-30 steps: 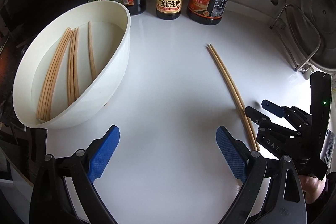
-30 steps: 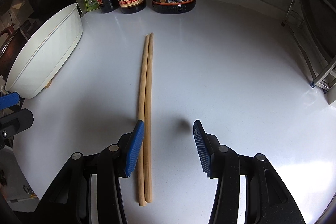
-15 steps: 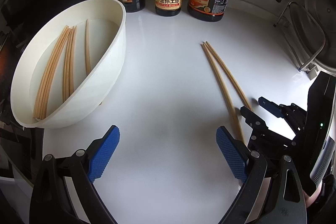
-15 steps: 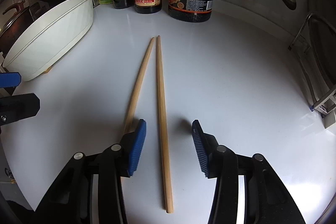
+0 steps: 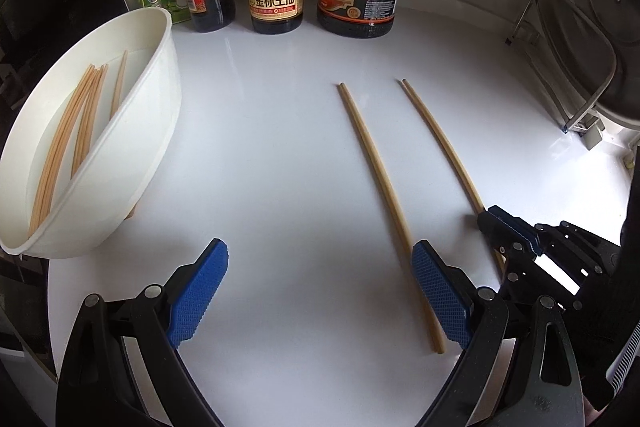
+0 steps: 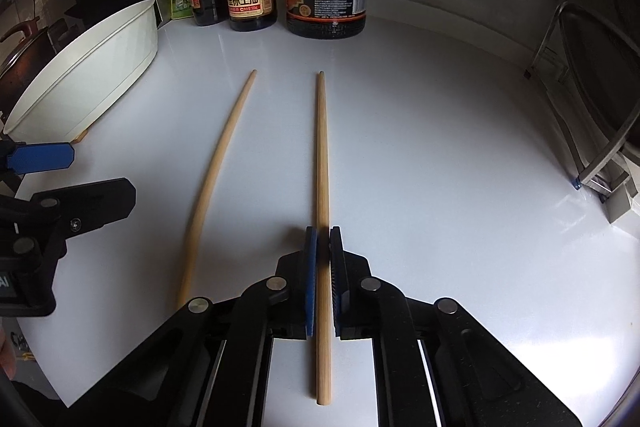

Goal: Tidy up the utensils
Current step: 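Spread the two chopsticks apart and close the right tool on one, then close the left tool on the other chopstick while the right tool holds its own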

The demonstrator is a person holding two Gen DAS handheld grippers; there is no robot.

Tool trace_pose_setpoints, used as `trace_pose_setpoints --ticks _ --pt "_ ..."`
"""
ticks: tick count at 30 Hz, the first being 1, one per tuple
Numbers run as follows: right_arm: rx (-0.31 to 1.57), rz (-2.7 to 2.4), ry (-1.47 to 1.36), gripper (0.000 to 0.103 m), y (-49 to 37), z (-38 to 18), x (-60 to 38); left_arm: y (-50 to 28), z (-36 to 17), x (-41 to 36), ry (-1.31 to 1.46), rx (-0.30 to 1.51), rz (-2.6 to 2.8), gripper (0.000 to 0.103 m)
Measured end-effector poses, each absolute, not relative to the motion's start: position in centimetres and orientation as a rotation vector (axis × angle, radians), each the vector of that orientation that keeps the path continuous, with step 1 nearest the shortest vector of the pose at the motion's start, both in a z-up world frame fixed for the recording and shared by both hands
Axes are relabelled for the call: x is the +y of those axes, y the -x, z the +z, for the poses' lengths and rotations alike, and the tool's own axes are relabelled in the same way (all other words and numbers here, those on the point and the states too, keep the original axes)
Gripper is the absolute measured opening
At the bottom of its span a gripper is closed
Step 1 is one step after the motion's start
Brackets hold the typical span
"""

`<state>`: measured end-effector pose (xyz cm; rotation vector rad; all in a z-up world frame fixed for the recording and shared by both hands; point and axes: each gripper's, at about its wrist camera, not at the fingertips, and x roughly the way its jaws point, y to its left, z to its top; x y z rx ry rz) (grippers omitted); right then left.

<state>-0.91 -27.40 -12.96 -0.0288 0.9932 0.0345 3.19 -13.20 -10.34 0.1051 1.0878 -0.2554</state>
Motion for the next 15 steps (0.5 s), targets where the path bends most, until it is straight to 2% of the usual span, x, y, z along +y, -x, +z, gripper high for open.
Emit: trace_pose_setpoints --ticks 15 --pt "0.994 -0.006 0.002 0.007 2.7 -13.0 -30.8 -4.3 -12.9 -15.6 -0.141 1.045 -0.181 0.091"
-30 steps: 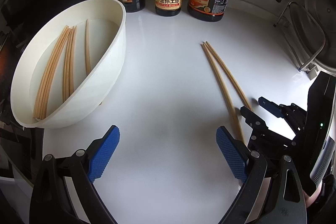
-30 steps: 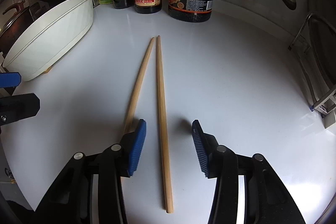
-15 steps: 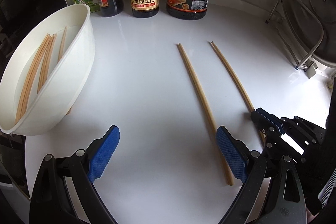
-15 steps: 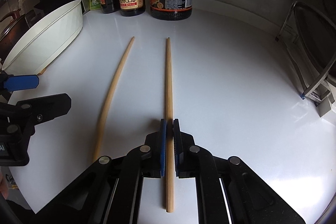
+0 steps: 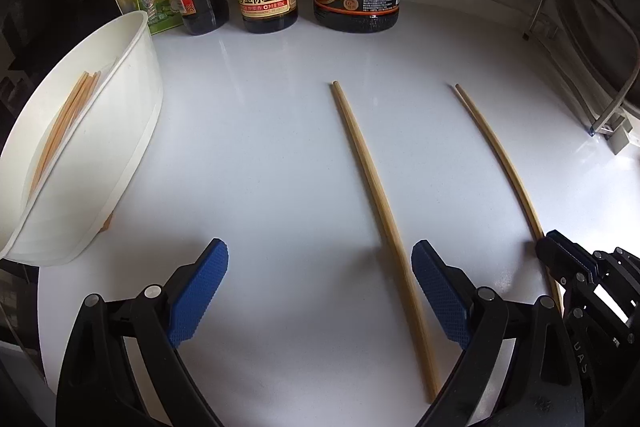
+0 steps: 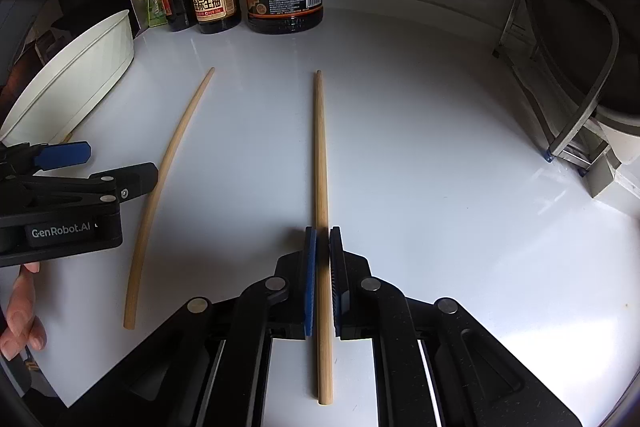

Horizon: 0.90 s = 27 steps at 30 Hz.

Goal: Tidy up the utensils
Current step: 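Close the left tool on the other chopstick while the right tool holds its own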

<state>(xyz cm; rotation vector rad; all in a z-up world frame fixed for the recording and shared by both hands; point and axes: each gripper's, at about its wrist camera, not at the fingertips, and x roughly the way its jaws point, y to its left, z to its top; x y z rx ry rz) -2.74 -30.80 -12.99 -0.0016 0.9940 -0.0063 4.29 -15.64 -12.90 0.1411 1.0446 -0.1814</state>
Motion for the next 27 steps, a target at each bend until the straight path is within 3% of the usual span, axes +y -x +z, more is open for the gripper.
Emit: trace_pose_setpoints --ticks 3,17,20,22,23,25,27 --pt "0.99 -0.013 0.005 0.026 2.7 -13.0 -31.0 -4.5 -13.1 -15.7 -0.146 1.039 -0.169 0.091" --pt "0.985 -0.005 0.004 0.03 1.3 -13.1 -31.1 -5.1 -14.0 -16.4 -0.141 1.048 -0.156 0.092" --pt "0.986 0.008 0.009 0.027 1.3 -13.0 -30.8 -4.7 -13.8 -16.7 -0.136 1.047 -0.193 0.076" --pt "0.99 0.022 0.017 0.018 1.1 -13.0 -30.4 -4.5 -13.5 -16.9 -0.128 1.054 -0.214 0.052" --pt "0.993 0.027 0.025 0.016 1.1 -13.0 -30.2 -4.4 -13.4 -17.1 -0.129 1.056 -0.228 0.046" --pt "0.999 0.038 0.033 0.008 1.0 -13.0 -29.9 -4.3 -13.2 -17.4 -0.143 1.061 -0.249 0.015" --pt "1.005 0.041 0.031 0.007 1.0 -13.0 -29.7 -4.2 -13.1 -17.6 -0.143 1.078 -0.268 0.008"
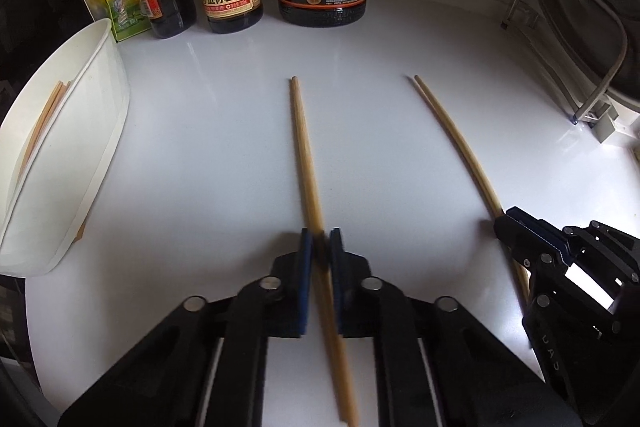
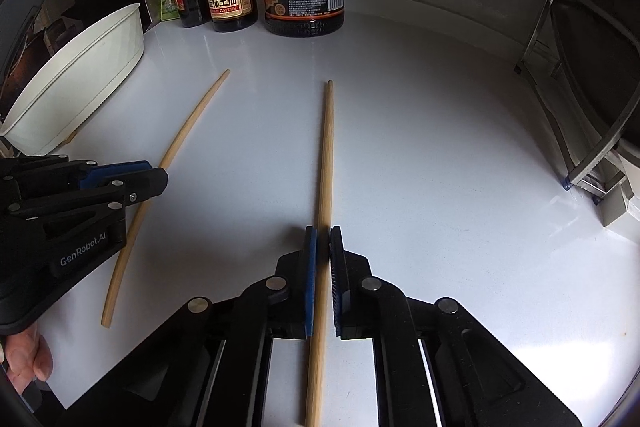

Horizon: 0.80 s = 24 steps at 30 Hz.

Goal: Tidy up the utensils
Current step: 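Close the left tool on the other chopstick while the right tool holds its own, then carry the held chopsticks with both tools over the white basin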

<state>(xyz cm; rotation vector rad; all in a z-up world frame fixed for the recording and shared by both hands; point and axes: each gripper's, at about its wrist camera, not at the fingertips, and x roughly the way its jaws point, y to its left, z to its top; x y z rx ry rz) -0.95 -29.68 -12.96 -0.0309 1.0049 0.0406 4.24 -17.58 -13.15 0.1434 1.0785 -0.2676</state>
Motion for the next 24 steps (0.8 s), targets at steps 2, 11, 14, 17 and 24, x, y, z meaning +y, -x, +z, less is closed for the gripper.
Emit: trace_pose_setpoints --ticks 2,11,14,17,24 --pt "1.008 0.035 0.023 0.006 0.9 -12.9 -29.6 -4.3 -13.1 -17.3 -0.128 1.097 -0.282 0.008" --pt "1.017 0.02 -0.085 0.006 1.5 -10.5 -29.0 -3.6 -10.0 -14.1 -0.105 1.11 -0.328 0.007" --pt "0.997 0.019 -0.103 0.006 1.4 -8.6 -27.8 -3.8 -7.9 -12.3 -0.099 1.078 -0.335 0.007" --pt "0.965 0.031 -0.116 0.006 0.9 -6.3 -26.2 -4.2 -5.4 -10.0 -0.118 1.02 -0.331 0.007" --pt "0.885 0.116 -0.137 0.006 -1.6 -1.8 -20.3 -5.7 -1.6 -2.3 -0.118 0.954 -0.244 0.007"
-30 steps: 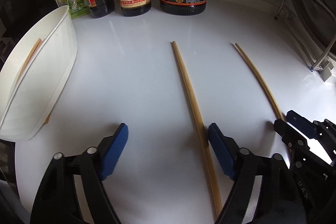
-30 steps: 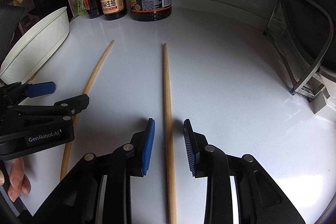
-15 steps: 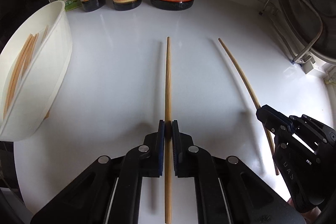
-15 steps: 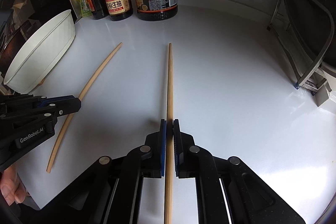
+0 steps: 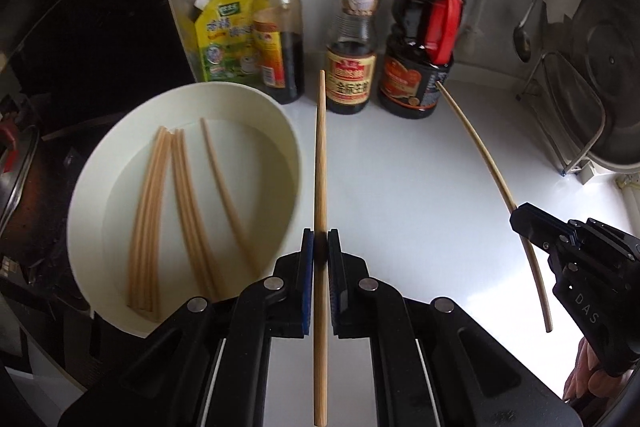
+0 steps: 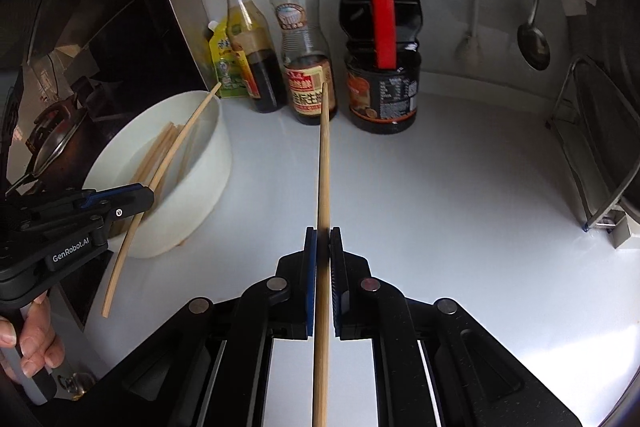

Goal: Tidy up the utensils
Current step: 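Carry the held chopsticks with both tools over the white basin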

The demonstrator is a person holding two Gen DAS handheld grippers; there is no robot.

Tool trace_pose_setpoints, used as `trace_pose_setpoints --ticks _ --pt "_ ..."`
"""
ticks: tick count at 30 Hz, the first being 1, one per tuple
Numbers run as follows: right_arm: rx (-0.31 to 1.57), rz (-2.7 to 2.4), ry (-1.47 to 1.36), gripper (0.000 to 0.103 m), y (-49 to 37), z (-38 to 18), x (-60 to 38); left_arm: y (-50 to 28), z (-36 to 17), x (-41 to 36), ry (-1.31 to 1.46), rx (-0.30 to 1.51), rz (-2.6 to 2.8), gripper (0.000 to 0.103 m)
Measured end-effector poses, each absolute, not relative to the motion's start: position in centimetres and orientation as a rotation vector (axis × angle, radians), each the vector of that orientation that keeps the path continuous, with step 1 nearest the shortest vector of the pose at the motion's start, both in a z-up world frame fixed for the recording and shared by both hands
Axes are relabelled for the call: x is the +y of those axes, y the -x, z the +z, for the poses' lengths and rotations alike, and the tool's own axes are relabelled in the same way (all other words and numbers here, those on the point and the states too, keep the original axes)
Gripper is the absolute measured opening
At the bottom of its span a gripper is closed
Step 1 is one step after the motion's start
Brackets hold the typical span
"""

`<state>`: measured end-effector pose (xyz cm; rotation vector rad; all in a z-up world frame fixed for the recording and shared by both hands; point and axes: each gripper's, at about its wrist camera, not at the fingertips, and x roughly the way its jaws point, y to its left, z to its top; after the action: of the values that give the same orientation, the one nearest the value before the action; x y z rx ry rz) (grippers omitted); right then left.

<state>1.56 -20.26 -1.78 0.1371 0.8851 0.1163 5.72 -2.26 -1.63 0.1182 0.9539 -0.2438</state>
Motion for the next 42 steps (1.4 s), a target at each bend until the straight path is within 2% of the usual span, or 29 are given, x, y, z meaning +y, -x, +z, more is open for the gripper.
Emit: trace_pose_setpoints --ticks 5,14,22,33,35,36,37,38,39,40,42 --pt "0.856 0.194 -0.103 0.006 -4.6 -0.4 -14.7 -7.3 -0.5 3.6 -0.09 0.935 -0.164 0.007" --pt "0.877 0.338 -0.076 0.006 -10.7 -0.3 -4.8 -11.1 -2.2 10.9 -0.036 0.978 -0.069 0.008" --pt "1.002 0.359 -0.079 0.006 -15.3 -3.1 -0.4 -14.2 -4.2 12.9 -0.009 1.037 -0.075 0.008" --pt "1.08 0.337 -0.111 0.006 -17.7 -5.4 -0.3 -16.3 -6.3 13.2 -0.011 1.101 -0.08 0.008" --pt "1.076 0.33 -0.109 0.01 -17.7 -5.4 -0.4 -16.4 -6.2 13.6 -0.001 1.1 -0.066 0.014" --pt "1.072 0.325 -0.11 0.013 -17.7 -5.3 -0.5 -16.6 -6.1 13.8 0.003 1.098 -0.061 0.025" --pt "1.065 0.322 -0.11 0.013 -17.7 -5.2 -0.7 -16.7 -5.9 14.0 0.008 1.093 -0.055 0.037" --pt "1.059 0.317 -0.106 0.013 -17.6 -5.0 -0.8 -16.8 -5.7 14.1 0.013 1.087 -0.046 0.044" --pt "1.056 0.312 -0.104 0.013 -17.5 -4.9 -0.9 -16.7 -5.5 14.4 0.02 1.077 -0.039 0.056" --pt "1.053 0.31 -0.104 0.014 -17.3 -4.7 -1.1 -16.7 -5.2 14.6 0.025 1.069 -0.032 0.063" --pt "1.049 0.303 -0.112 0.018 -17.0 -4.4 -1.4 -16.6 -4.9 14.7 0.029 1.062 -0.027 0.064"
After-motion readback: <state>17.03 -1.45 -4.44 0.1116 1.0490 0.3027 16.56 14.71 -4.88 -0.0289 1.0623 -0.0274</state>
